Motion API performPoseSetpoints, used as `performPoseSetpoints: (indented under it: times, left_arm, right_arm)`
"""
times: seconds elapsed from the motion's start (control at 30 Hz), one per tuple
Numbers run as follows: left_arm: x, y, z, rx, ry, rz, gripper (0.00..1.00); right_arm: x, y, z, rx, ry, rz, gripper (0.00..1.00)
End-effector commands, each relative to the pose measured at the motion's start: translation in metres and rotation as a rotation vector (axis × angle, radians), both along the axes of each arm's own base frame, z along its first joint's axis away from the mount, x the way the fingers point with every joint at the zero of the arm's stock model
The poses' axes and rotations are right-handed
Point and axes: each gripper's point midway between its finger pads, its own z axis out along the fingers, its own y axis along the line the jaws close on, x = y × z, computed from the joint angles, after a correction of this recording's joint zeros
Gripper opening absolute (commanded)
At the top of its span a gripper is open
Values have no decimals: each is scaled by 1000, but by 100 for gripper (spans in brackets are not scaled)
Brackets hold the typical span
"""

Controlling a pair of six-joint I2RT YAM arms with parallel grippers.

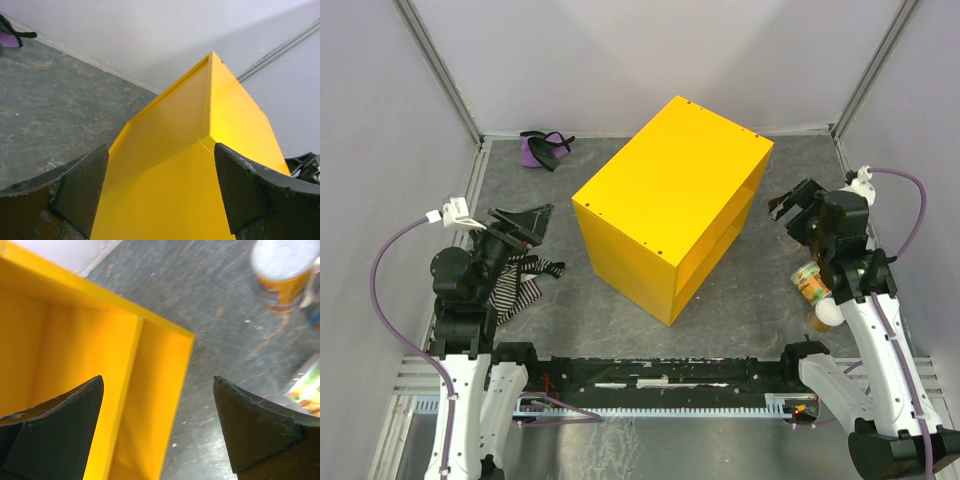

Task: Place and organize the canned foods onto the counter
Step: Move the counter to the center of the board.

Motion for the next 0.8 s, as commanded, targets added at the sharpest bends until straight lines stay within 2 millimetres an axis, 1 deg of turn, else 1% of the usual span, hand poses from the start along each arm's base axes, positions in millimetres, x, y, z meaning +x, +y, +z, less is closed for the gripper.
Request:
performPoseSetpoints:
  times: [0.0,0.1,0.27,0.37,0.53,0.63,0.77]
  left_arm:
    - [-19,-15,39,-73,-66,-87,91]
    - [-24,-18,52,-95,-95,-104,91]
    - [-26,-27,68,-119,-120,-169,89]
    - [-26,-34,71,-138,-121,-216,87]
    - [-25,-39,70,-138,-107,-249,86]
    - [-25,-42,71,-155,-109,-274,85]
    - [-22,-44,69,-157,-104,-284,85]
  right_arm:
    - [2,38,43,193,-129,132,97]
    - [-1,53,58,264,-153,193,95]
    - [-11,67,90,372,-244,245,93]
    - [-17,75,106,436,-279,274,92]
    - [-21,89,129,546,-328,331,90]
    - [-20,98,137,582,-327,370,90]
    - [-12,114,132,604,-294,400,88]
